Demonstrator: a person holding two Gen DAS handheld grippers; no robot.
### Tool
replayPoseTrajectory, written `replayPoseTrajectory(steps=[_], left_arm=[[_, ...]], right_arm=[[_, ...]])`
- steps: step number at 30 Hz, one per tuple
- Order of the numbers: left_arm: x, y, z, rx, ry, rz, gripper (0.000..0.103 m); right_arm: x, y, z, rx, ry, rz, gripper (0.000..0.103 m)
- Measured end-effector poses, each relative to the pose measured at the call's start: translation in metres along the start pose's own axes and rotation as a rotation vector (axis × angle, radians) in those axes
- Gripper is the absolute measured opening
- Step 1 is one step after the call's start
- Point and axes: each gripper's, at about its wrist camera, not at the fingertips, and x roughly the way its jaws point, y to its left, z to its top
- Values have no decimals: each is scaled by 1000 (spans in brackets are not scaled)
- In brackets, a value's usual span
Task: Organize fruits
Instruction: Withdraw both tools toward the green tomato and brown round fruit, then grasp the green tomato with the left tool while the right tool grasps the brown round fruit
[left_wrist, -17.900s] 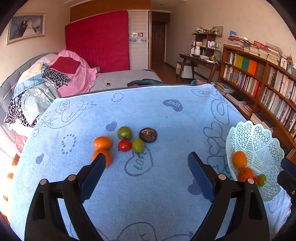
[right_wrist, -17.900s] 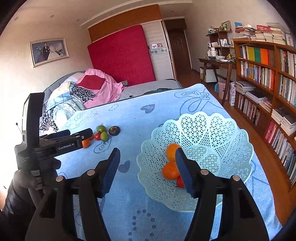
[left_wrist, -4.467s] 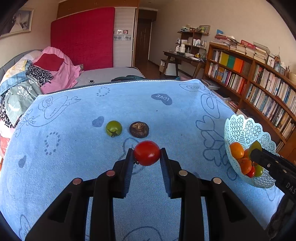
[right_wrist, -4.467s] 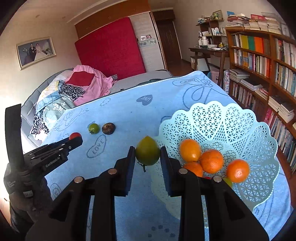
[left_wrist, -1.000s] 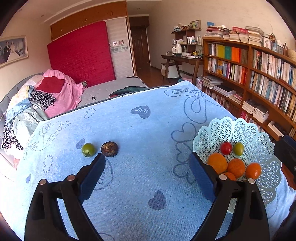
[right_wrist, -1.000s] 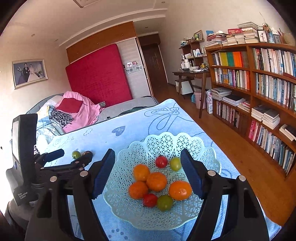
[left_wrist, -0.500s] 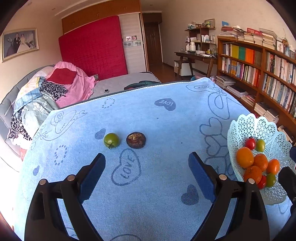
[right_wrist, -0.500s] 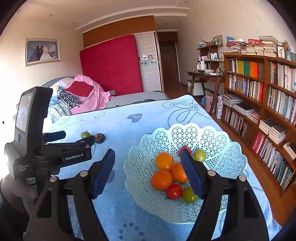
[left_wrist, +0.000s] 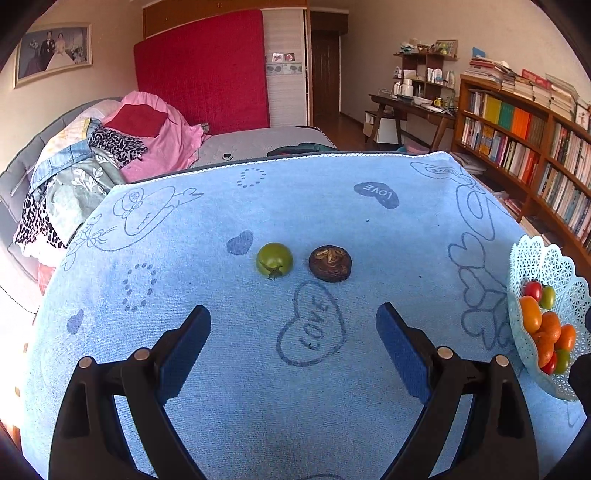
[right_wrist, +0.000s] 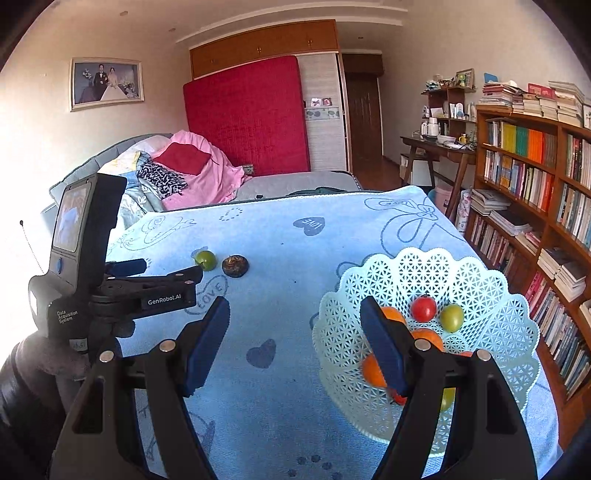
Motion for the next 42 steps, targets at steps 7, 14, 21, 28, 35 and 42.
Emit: replayPoseTrajectory(steps=[7,14,21,28,35,42], left_arm=[[17,22,0,-32,36,2,90],[37,36,10,-42,40,18,90],[62,46,21,-59,62,20,86],[81,37,28,-24,70,-3,78],[105,31,32,13,118,-35,57],[106,33,30,9,116,-101,35]], right_arm=[[14,15,2,-33,25,22,75],[31,17,1,-43,56,34,75],[42,19,2,-49,67,46,75],[54,24,0,-53,90,56,75],[65,32,-3,-62,124,70,75],[82,38,-2,8,216,151,75]])
